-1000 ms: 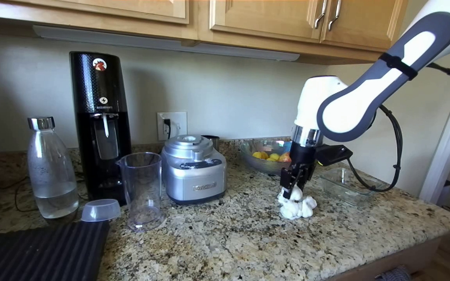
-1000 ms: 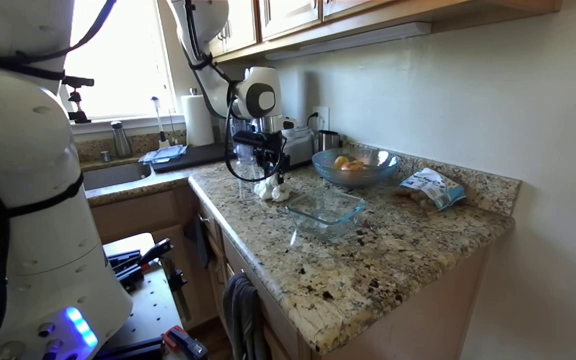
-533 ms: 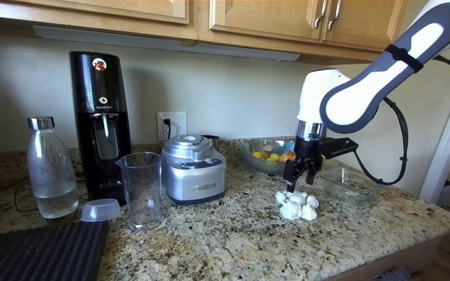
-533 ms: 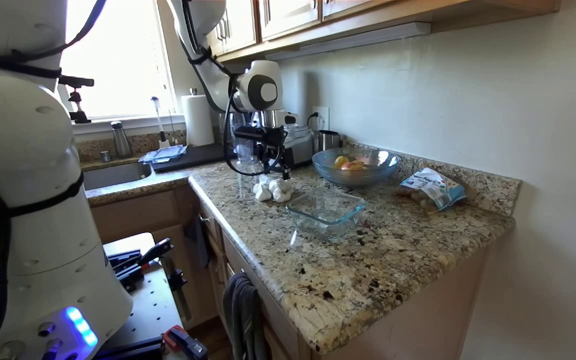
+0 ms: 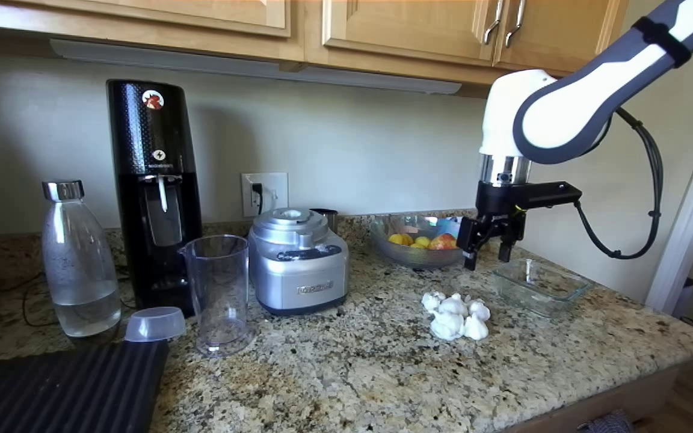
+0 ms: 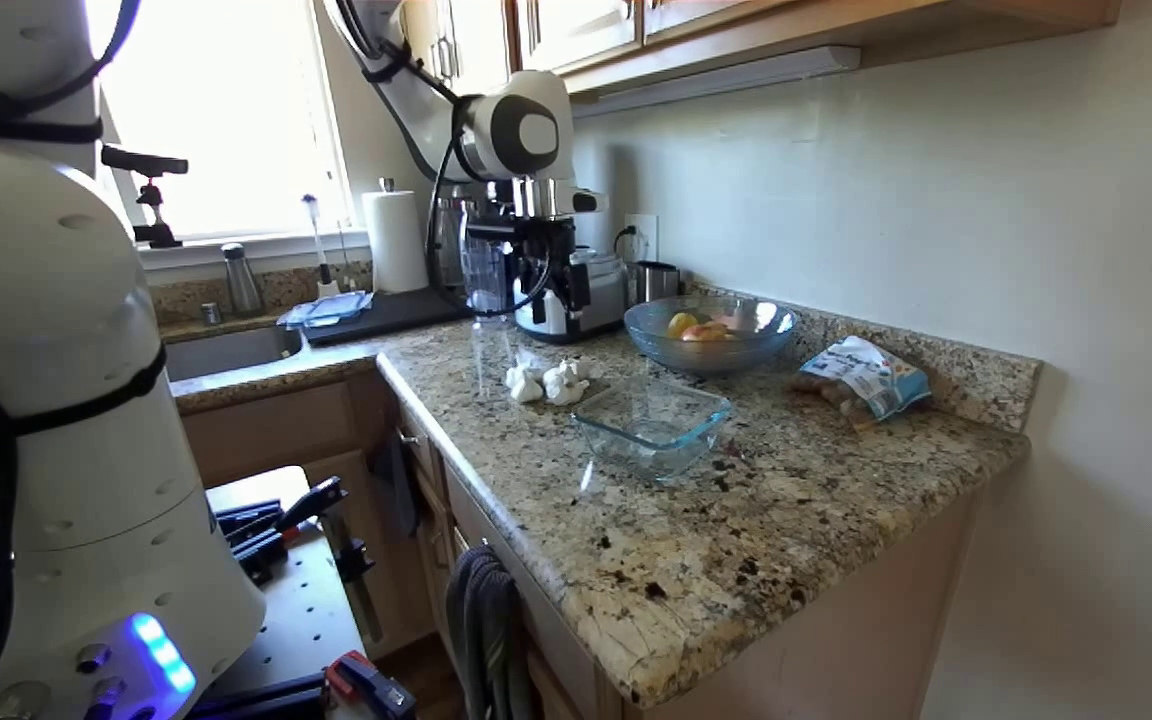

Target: Remove the cloves of garlic from the glass bowl and put it on the counter

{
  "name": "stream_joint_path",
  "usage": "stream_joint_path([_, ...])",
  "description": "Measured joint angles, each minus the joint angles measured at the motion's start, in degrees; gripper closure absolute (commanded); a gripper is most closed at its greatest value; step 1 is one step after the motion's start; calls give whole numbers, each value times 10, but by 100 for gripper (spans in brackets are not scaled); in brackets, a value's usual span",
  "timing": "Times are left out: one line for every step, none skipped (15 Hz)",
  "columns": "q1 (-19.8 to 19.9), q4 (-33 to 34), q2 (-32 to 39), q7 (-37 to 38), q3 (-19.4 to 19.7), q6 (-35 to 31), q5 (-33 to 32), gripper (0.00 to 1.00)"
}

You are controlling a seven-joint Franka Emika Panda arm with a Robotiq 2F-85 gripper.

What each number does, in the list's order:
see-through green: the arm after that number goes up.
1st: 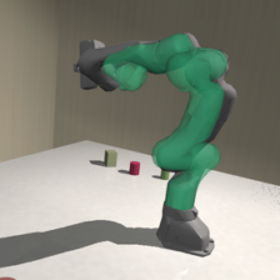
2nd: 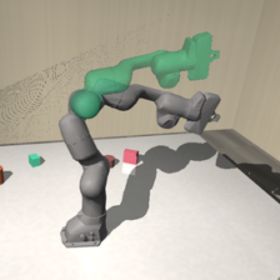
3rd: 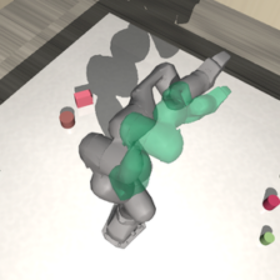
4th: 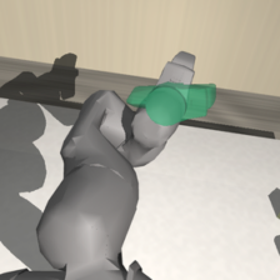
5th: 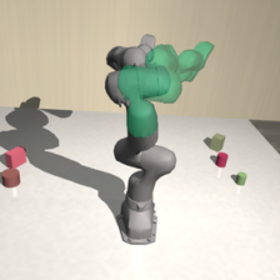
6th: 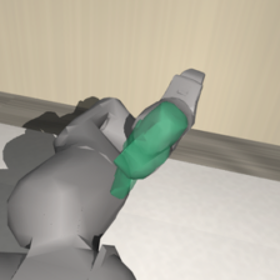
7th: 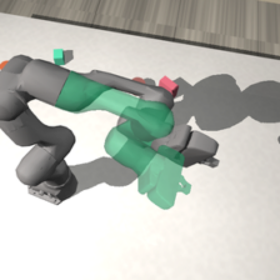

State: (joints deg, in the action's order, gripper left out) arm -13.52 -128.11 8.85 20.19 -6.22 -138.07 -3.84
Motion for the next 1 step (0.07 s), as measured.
stream_joint_path([4,-5,-7,7,0,0,0,0])
